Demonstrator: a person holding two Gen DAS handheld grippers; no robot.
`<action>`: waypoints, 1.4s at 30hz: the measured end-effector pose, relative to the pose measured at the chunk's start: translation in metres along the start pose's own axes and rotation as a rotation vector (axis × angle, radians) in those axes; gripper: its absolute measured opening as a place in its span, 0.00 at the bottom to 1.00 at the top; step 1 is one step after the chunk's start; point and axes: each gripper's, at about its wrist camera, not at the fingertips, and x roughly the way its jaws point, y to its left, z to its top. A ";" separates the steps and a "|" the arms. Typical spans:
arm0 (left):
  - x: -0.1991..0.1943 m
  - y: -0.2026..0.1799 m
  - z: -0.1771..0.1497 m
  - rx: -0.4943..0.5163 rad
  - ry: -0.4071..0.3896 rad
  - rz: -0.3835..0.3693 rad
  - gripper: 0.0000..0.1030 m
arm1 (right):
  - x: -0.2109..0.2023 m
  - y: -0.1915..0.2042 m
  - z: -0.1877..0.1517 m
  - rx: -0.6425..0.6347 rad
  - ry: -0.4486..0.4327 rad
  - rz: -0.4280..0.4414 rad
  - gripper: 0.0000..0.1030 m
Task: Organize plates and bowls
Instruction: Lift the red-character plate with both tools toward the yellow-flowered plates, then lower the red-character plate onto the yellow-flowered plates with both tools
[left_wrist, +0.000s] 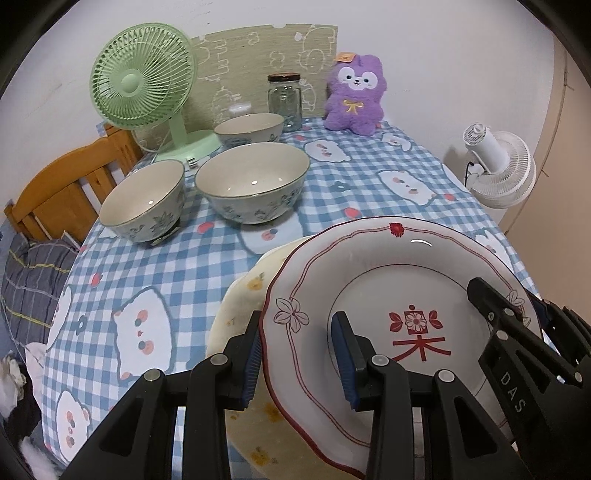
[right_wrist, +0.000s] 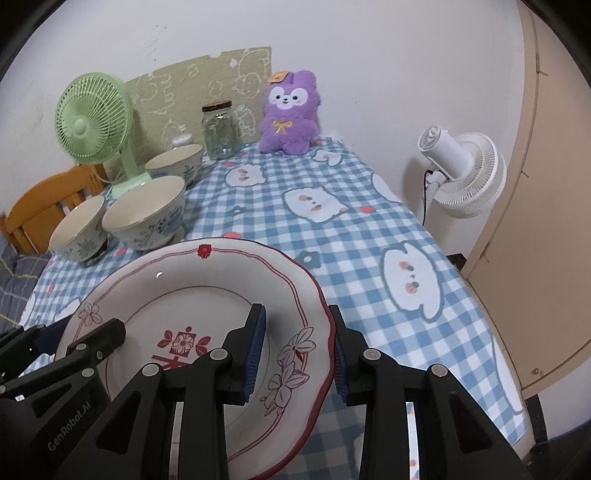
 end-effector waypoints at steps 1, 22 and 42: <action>0.000 0.002 -0.001 -0.002 0.002 -0.001 0.35 | 0.001 0.002 -0.002 -0.003 0.005 0.001 0.35; 0.009 0.016 -0.017 0.015 -0.020 0.026 0.35 | 0.008 0.022 -0.015 -0.045 0.011 -0.026 0.35; 0.010 0.005 -0.022 0.078 -0.058 0.032 0.35 | 0.016 0.022 -0.017 -0.045 0.051 -0.084 0.44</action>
